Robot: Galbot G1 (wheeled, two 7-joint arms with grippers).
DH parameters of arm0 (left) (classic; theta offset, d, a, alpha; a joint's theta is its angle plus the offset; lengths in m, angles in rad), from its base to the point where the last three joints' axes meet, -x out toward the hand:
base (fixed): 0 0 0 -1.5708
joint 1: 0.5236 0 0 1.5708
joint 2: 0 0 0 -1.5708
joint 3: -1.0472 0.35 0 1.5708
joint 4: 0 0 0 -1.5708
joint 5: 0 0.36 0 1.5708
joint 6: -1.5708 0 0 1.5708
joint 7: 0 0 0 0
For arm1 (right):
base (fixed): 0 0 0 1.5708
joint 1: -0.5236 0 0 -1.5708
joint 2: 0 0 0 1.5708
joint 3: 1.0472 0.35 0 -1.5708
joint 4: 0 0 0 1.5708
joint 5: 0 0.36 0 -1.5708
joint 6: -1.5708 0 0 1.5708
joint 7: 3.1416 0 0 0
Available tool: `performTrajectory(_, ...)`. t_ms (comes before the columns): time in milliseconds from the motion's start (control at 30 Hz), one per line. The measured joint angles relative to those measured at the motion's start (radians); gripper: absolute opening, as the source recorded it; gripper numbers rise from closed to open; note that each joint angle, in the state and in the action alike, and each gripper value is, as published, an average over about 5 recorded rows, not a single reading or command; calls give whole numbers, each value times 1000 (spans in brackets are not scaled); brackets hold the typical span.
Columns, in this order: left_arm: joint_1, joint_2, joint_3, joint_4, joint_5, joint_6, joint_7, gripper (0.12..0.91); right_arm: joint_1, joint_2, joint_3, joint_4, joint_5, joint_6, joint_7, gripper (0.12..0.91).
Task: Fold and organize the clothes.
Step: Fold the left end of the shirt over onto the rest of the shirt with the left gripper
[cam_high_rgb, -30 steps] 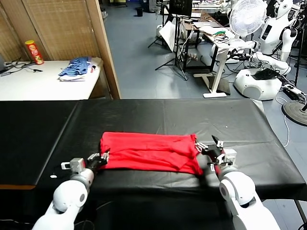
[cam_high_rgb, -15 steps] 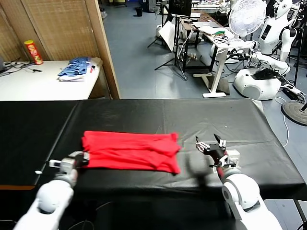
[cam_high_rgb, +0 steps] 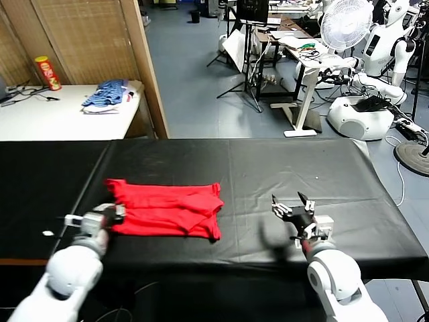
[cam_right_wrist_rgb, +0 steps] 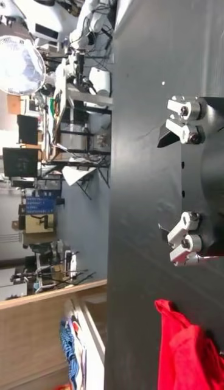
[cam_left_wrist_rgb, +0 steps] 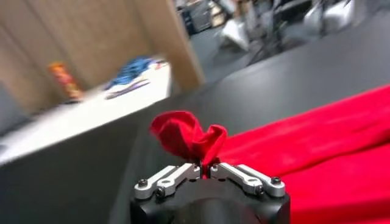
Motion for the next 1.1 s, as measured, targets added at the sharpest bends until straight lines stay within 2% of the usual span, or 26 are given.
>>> performTrajectory(167, -68, -99, 99, 1, -25, 15, -19, 163, 0, 9, 3, -1, -5, -3, 2, 798)
performTrajectory(367, -113, -195, 175, 24, -39, 19, -31, 163, 6, 17, -2, -14, -14, -6, 3, 798)
performTrajectory(600, -124, -267, 217, 45, -37, 15, -34, 163, 18, 22, -14, -32, -23, -7, 1, 798)
performTrajectory(833, -130, -324, 228, 75, -32, -22, -32, 171, 33, 28, -35, -48, -26, -2, -12, 798)
performTrajectory(933, -132, -353, 227, 80, -75, -39, -32, 264, 41, 32, -44, -58, -26, 6, -23, 798)
performTrajectory(1100, -122, -420, 219, 61, -240, -41, -63, 547, 65, 39, -71, -78, -11, 21, -47, 798)
